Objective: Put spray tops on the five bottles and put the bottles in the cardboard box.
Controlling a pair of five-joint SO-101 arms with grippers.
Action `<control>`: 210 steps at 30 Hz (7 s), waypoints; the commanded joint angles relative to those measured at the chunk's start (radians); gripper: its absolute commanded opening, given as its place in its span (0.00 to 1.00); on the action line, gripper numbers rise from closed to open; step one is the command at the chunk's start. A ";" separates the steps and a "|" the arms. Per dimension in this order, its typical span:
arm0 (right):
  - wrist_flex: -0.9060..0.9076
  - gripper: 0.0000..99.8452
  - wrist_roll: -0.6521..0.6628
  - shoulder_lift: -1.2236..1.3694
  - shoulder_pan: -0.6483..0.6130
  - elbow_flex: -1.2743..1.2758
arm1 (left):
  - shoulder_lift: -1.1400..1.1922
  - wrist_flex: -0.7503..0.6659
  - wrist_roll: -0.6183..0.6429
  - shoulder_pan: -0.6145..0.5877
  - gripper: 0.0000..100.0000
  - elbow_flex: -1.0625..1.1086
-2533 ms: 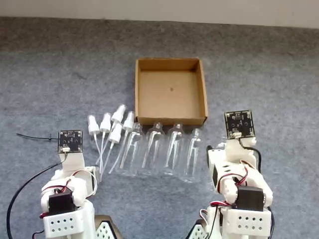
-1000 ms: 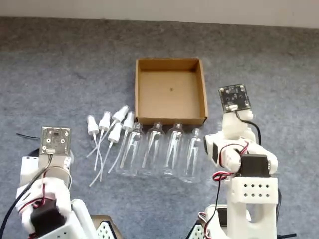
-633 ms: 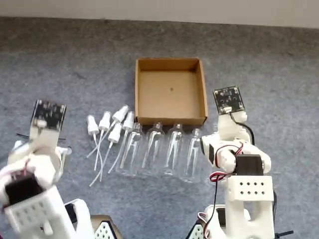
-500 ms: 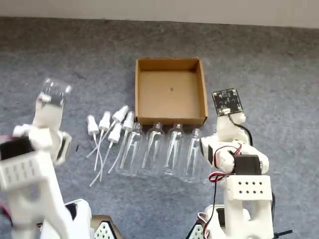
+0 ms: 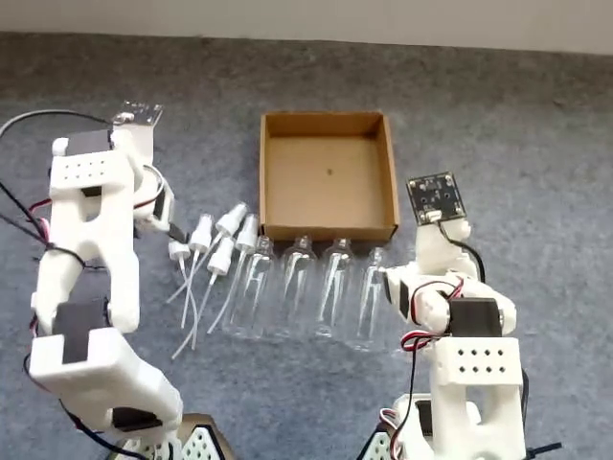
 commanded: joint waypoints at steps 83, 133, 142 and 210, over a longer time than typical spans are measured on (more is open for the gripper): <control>-0.522 0.00 -0.092 -0.823 -0.516 0.430 | -0.558 -0.354 0.296 0.794 0.07 -0.483; -0.478 0.00 -0.098 -0.829 -0.515 0.423 | -0.866 -0.152 0.100 0.789 0.07 0.125; -0.478 0.00 -0.098 -0.829 -0.515 0.426 | -0.928 -0.167 0.037 0.789 0.22 0.262; -0.476 0.00 -0.094 -0.829 -0.519 0.424 | -0.697 -0.057 -0.029 0.688 0.19 -0.065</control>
